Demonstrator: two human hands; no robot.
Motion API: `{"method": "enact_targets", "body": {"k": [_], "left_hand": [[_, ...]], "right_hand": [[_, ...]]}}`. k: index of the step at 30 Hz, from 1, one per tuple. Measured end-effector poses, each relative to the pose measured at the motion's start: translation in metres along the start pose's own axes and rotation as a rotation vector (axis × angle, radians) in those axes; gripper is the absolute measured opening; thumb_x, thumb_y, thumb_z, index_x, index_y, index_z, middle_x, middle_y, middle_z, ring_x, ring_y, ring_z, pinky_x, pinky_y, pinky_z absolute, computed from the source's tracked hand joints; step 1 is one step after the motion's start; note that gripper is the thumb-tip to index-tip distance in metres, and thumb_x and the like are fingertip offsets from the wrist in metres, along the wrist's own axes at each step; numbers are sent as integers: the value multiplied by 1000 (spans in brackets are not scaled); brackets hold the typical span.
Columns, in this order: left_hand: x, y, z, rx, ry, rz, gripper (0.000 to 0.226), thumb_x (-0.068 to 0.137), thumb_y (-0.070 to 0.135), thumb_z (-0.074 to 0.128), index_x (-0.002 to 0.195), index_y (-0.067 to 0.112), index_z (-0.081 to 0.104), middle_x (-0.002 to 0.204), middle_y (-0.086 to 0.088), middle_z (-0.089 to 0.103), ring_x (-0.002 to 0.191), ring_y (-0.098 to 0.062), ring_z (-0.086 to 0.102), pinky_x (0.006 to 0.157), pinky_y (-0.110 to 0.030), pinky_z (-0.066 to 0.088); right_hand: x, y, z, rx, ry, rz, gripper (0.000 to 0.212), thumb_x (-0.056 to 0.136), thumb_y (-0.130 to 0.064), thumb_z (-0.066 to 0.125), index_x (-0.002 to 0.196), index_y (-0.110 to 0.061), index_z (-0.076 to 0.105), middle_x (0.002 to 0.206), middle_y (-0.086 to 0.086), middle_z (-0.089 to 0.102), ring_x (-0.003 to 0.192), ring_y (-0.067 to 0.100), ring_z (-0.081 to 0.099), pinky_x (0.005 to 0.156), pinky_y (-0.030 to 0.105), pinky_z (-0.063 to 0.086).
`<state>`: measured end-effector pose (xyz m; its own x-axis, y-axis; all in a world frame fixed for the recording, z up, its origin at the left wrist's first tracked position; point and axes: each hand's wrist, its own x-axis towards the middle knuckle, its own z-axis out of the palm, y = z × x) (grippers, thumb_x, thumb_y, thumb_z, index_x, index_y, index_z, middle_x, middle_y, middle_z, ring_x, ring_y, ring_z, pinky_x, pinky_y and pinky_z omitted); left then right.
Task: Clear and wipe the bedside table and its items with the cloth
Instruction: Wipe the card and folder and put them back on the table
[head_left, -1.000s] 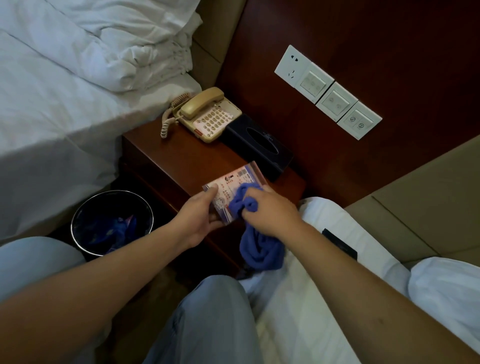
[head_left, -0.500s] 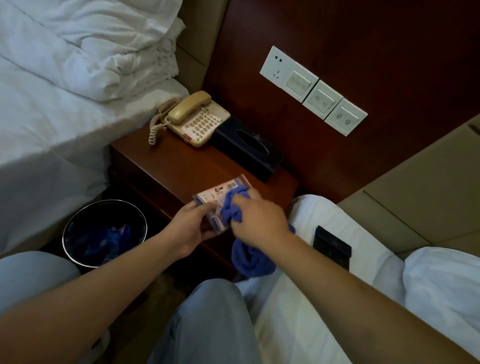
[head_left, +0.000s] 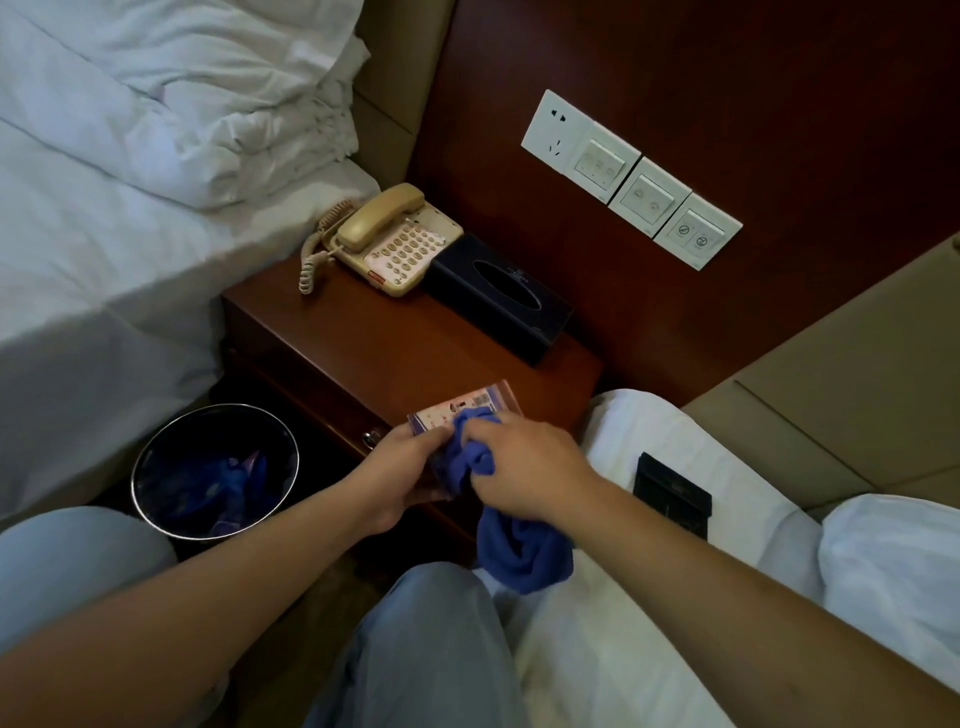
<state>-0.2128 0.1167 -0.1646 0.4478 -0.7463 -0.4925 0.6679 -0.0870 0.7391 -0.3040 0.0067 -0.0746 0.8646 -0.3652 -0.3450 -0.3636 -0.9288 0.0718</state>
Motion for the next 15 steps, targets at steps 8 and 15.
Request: {"method": "enact_targets", "body": {"k": [8, 15], "left_hand": [[-3, 0, 0, 46, -63, 59, 20, 108, 18, 51, 113, 31, 65, 98, 3, 80, 96, -21, 75, 82, -43, 62], [-3, -5, 1, 91, -52, 81, 25, 108, 16, 50, 126, 29, 63, 114, 1, 77, 107, -22, 73, 89, -45, 61]], "right_hand": [[33, 27, -12, 136, 123, 189, 58, 84, -32, 64, 135, -22, 39, 99, 0, 62, 86, 25, 60, 74, 39, 52], [44, 31, -4, -1, 90, 123, 63, 86, -27, 62, 144, -24, 40, 136, 1, 56, 109, 29, 61, 82, 38, 50]]}}
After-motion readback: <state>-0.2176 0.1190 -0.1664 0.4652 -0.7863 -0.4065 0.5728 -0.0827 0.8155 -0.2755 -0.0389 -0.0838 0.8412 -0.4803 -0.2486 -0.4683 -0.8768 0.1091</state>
